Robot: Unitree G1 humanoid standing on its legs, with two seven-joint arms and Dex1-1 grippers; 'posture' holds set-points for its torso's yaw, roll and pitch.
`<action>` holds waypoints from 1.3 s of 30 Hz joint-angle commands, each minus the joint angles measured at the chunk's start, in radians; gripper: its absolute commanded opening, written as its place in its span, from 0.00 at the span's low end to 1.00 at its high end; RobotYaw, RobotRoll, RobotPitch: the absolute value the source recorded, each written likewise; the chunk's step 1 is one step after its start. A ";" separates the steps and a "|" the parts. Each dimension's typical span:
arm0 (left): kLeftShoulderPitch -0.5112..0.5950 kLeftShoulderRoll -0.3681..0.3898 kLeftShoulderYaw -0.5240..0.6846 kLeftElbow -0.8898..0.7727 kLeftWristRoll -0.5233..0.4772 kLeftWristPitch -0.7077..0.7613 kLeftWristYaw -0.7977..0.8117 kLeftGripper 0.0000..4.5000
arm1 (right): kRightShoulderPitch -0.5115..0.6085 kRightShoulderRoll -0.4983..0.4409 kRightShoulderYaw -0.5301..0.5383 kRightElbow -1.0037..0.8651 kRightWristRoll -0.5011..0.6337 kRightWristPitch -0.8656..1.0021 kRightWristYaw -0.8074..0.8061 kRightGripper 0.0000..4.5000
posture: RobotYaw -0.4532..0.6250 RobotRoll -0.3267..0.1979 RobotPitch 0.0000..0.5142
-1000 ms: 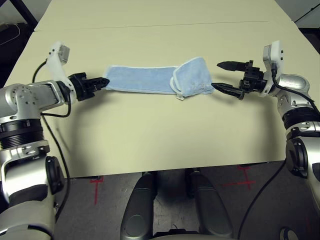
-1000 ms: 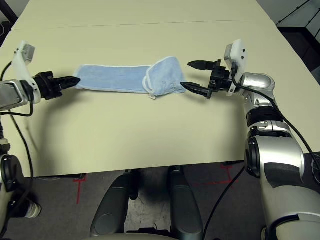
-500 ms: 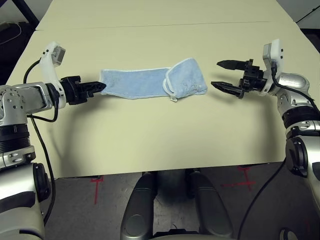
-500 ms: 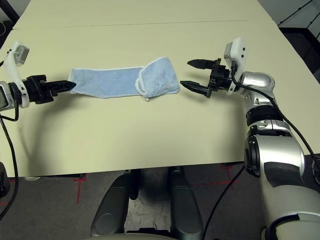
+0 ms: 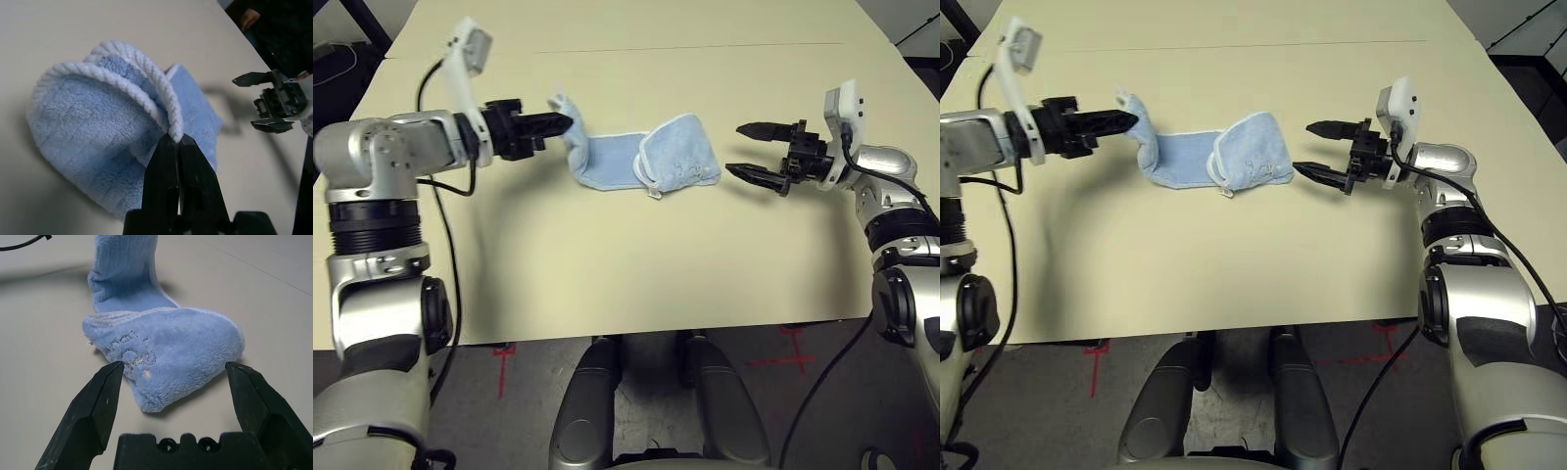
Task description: Fold the towel and set it aside.
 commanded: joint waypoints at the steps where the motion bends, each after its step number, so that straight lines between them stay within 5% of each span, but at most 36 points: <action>1: -0.028 -0.057 -0.026 -0.034 -0.031 0.022 -0.011 0.00 | 0.009 -0.011 -0.003 0.001 -0.006 -0.003 0.001 1.00 | 0.54 0.62 0.45; 13: -0.120 -0.272 -0.044 0.134 0.044 -0.121 0.055 0.00 | 0.013 -0.003 -0.003 0.004 -0.006 -0.008 -0.011 1.00 | 0.55 0.62 0.45; 39: -0.176 -0.427 -0.157 0.368 0.200 -0.297 0.004 0.00 | 0.017 -0.008 0.005 0.000 -0.018 0.014 -0.031 1.00 | 0.54 0.62 0.47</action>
